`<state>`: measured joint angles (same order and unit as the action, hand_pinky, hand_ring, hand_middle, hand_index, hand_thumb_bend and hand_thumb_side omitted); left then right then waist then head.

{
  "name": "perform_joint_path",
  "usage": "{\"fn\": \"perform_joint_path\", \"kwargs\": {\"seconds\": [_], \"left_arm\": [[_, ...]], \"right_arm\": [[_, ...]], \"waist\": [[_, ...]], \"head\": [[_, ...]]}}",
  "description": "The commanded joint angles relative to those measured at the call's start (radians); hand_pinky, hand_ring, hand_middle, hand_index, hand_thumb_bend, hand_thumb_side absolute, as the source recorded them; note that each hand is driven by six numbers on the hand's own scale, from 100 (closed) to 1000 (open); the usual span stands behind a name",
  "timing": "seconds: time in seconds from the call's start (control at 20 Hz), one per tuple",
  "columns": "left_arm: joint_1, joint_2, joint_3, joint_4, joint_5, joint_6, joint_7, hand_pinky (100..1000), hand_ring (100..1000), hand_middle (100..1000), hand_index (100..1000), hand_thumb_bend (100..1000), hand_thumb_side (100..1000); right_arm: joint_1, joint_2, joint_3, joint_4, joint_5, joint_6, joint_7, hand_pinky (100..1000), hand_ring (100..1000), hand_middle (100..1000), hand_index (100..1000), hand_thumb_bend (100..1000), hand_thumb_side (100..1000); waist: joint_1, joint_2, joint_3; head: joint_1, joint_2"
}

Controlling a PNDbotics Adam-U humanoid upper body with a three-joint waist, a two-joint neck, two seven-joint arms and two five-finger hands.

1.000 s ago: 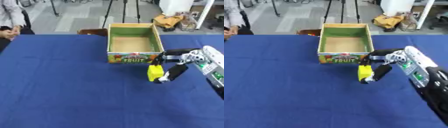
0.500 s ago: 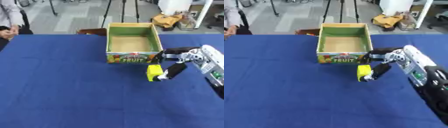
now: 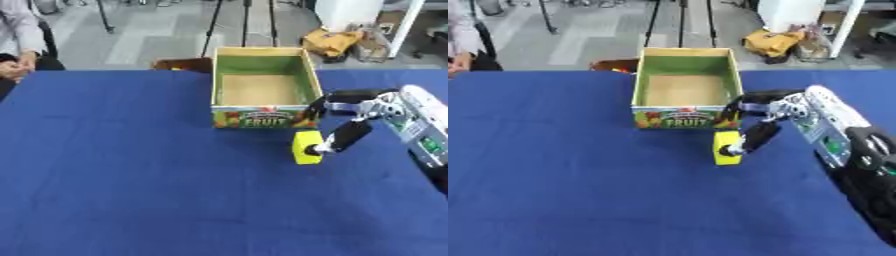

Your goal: Pick up objects on the table and place them in the box.

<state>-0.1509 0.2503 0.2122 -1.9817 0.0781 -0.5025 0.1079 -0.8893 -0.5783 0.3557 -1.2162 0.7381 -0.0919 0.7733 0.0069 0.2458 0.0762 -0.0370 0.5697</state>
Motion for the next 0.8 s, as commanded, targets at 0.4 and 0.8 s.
{"fn": "perform_joint_path", "kwargs": {"seconds": [0.4, 0.8], "left_arm": [[-0.014, 0.011, -0.003, -0.018, 0.006, 0.001, -0.007, 605, 735, 874, 980, 100, 1000], [-0.014, 0.011, -0.003, -0.018, 0.007, 0.000, -0.008, 605, 735, 874, 980, 100, 1000]], "right_arm": [[-0.029, -0.014, 0.006, 0.009, -0.007, -0.018, 0.016, 833, 851, 803, 902, 428, 551], [-0.031, -0.013, 0.015, 0.022, -0.007, -0.027, 0.032, 832, 850, 794, 897, 368, 493]], "waist": [[-0.003, -0.012, 0.002], [-0.001, -0.010, 0.004]], "head": [[-0.003, -0.013], [-0.004, -0.013]]}}
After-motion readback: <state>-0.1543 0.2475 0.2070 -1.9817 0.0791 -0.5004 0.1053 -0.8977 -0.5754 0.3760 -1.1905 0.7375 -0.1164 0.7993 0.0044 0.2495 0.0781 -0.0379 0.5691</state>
